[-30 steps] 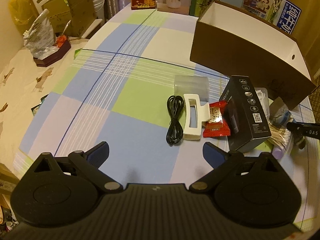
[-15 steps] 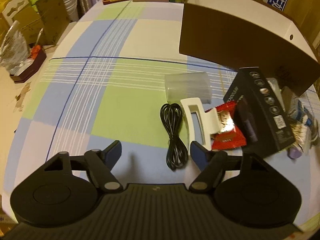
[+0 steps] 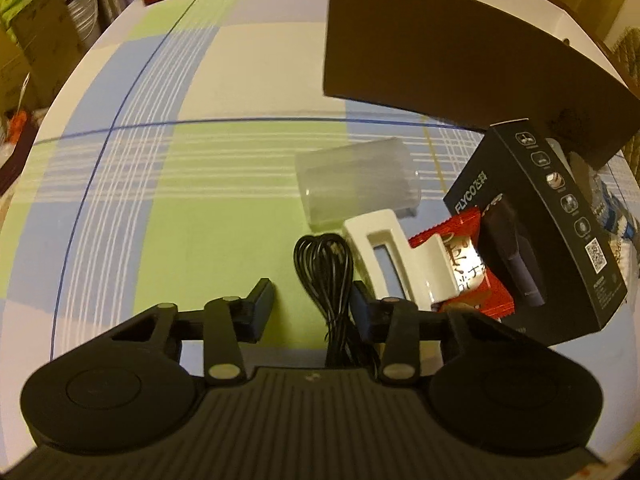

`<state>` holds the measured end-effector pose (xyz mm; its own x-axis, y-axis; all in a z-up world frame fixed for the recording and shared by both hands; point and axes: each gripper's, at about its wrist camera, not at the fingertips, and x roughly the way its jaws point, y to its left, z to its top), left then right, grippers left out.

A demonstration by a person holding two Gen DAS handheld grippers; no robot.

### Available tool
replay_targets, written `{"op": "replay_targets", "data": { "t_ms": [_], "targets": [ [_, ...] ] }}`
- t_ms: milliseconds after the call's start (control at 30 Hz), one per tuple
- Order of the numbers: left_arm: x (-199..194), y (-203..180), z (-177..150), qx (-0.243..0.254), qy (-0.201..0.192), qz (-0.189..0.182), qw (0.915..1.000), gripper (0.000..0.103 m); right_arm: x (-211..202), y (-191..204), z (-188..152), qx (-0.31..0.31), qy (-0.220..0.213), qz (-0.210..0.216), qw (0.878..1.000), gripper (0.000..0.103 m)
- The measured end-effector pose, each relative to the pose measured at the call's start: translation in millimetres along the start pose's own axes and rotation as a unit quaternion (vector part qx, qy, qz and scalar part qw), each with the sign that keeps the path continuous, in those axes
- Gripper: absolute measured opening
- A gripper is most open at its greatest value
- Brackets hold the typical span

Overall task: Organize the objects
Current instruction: 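Grasp the knitted brown-blue sock with the right tool while the left tool grasps the black cable, then carry the sock in the right tool while the left tool carries the cable into the brown box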

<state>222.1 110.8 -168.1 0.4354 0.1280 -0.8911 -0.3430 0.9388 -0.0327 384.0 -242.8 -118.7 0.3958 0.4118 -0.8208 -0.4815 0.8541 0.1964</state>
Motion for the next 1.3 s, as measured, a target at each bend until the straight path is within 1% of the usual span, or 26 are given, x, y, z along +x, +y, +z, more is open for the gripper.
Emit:
{"op": "replay_targets", "data": {
  "t_ms": [33,67,100,133,167,200,267,333,400,433,533,667,700,733,767,800,833,867,900,933,1033,1200,1300],
  "targets": [
    [0.3,-0.5,0.4,0.003,-0.003,-0.003,1.0,0.024,0.4,1.0,0.5,-0.003,-0.001,0.002,1.0,0.01],
    [0.1,-1.1,1.2,0.005,-0.007,-0.005,0.9999,0.022,1.1,2.3,1.4,-0.005,-0.002,0.004,1.0,0.014],
    [0.4,-0.4,1.8,0.006,-0.007,-0.006,0.9999,0.022,2.0,4.0,1.9,-0.008,-0.004,0.005,1.0,0.031],
    [0.5,0.3,1.9,0.006,-0.007,-0.005,0.9999,0.022,2.8,6.1,3.0,-0.013,-0.006,0.007,1.0,0.053],
    [0.6,1.6,1.8,0.002,-0.007,-0.002,1.0,0.022,2.8,8.9,4.3,-0.019,-0.012,0.009,1.0,0.062],
    [0.1,3.1,1.3,-0.002,-0.007,0.002,1.0,0.022,2.9,12.1,5.5,-0.028,-0.021,0.012,0.999,0.068],
    [-1.8,8.7,-1.0,-0.013,-0.005,0.012,0.9998,0.022,7.9,19.3,10.0,-0.053,-0.021,0.025,0.998,0.075],
    [-5.4,17.0,-4.2,-0.024,0.0,0.017,0.9996,0.022,16.6,25.8,15.3,-0.07,-0.015,0.031,0.997,0.087],
    [-8.6,24.2,-8.0,-0.033,0.004,0.025,0.9991,0.022,27.4,32.3,20.8,-0.082,-0.009,0.048,0.995,0.095],
    [-10.1,27.9,-9.8,-0.038,0.006,0.03,0.9988,0.022,33.9,36.8,23.5,-0.088,-0.004,0.054,0.995,0.098],
    [-14.7,36.5,-14.4,-0.054,0.009,0.038,0.9978,0.022,56.0,52.1,27.5,-0.106,0.009,0.058,0.993,0.099],
    [-18.6,42.7,-18.2,-0.065,0.01,0.044,0.9969,0.022,83.1,64.6,27.8,-0.125,0.025,0.051,0.991,0.099],
    [-19.0,43.1,-18.8,-0.067,0.01,0.045,0.9967,0.022,88.1,65.8,27.9,-0.124,0.027,0.053,0.99,0.091],
    [-19.5,43.4,-19.3,-0.068,0.01,0.046,0.9966,0.022,91.7,67.5,27.3,-0.124,0.03,0.05,0.991,0.079],
    [-19.7,43.2,-19.9,-0.069,0.01,0.046,0.9965,0.021,93.9,69.3,26.8,-0.126,0.03,0.041,0.991,0.076],
    [-20.1,43.0,-20.3,-0.07,0.009,0.046,0.9965,0.021,93.1,70.2,26.4,-0.13,0.025,0.041,0.99,0.064],
    [-20.2,42.5,-20.2,-0.07,0.008,0.046,0.9964,0.022,91.3,71.0,26.3,-0.134,0.021,0.045,0.99,0.044],
    [-20.2,42.4,-20.4,-0.069,0.008,0.046,0.9965,0.021,89.2,71.8,26.2,-0.139,0.018,0.042,0.989,0.036],
    [-19.8,41.8,-20.1,-0.067,0.008,0.045,0.9967,0.021,87.3,71.7,26.3,-0.144,0.017,0.043,0.989,0.021],
    [-19.3,41.2,-19.5,-0.066,0.007,0.044,0.9968,0.021,85.0,71.0,26.3,-0.146,0.012,0.044,0.988,0.013],
    [-19.6,39.9,-17.5,-0.061,0.004,0.041,0.9973,0.021,75.2,66.8,26.3,-0.137,0.003,0.047,0.989,0.008],
    [-24.9,38.1,-13.7,-0.052,-0.005,0.036,0.998,0.021,45.6,55.5,26.1,-0.093,-0.023,0.055,0.994,0.008],
    [-31.7,37.2,-11.7,-0.049,-0.013,0.031,0.9983,0.021,27.7,48.8,33.1,-0.063,-0.039,0.065,0.995,0.008]
  ]
}}
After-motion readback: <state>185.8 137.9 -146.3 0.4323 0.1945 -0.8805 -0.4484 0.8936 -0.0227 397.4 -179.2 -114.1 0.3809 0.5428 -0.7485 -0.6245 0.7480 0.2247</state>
